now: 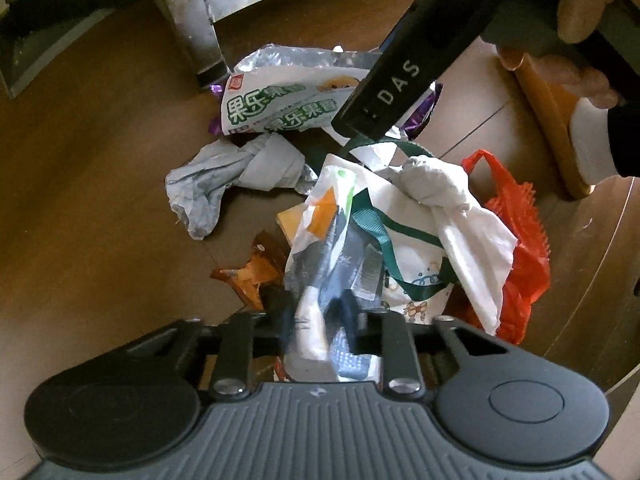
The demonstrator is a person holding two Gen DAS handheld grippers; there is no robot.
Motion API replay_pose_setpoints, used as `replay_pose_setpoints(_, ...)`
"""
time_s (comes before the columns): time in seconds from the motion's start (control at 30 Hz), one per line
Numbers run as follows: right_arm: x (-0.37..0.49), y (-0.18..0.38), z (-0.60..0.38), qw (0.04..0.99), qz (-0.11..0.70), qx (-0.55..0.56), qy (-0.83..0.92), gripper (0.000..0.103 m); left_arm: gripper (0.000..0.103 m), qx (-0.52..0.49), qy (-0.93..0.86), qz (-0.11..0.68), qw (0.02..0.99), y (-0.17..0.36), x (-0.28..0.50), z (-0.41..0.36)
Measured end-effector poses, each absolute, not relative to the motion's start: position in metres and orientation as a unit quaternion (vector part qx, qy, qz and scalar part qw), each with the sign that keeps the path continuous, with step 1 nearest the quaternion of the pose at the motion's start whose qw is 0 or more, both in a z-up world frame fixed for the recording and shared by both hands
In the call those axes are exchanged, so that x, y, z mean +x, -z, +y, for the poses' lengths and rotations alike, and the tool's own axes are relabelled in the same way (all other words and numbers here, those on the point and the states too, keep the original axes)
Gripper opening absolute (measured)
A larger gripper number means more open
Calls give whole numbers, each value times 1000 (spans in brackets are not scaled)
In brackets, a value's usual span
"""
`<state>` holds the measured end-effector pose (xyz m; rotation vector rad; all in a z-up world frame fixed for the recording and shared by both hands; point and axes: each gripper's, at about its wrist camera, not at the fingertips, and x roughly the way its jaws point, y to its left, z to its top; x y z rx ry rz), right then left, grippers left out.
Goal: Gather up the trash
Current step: 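Lower both tools to the pile, left grasps white wrapper while right grasps snack bag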
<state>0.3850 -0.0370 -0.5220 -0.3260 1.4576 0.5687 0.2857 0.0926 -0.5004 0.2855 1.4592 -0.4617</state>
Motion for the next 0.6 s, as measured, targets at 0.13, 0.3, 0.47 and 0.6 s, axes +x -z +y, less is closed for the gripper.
replay_pose_setpoints(0.13,382,519,-35,700,649,-149,-257,78,14,121,206,660,712,499,288,93)
replay_pose_setpoints(0.3,380,520,-31,699,646,-167,-257,27,14,118,200,660,715,497,289,93)
replay_pose_setpoints(0.47,384,527,-32,689,662,-174,-239,9,13,116,199,661,714,498,290,92)
replay_pose_setpoints(0.6,381,512,-34,699,649,-180,-242,7,12,101,201,663,714,490,292,96)
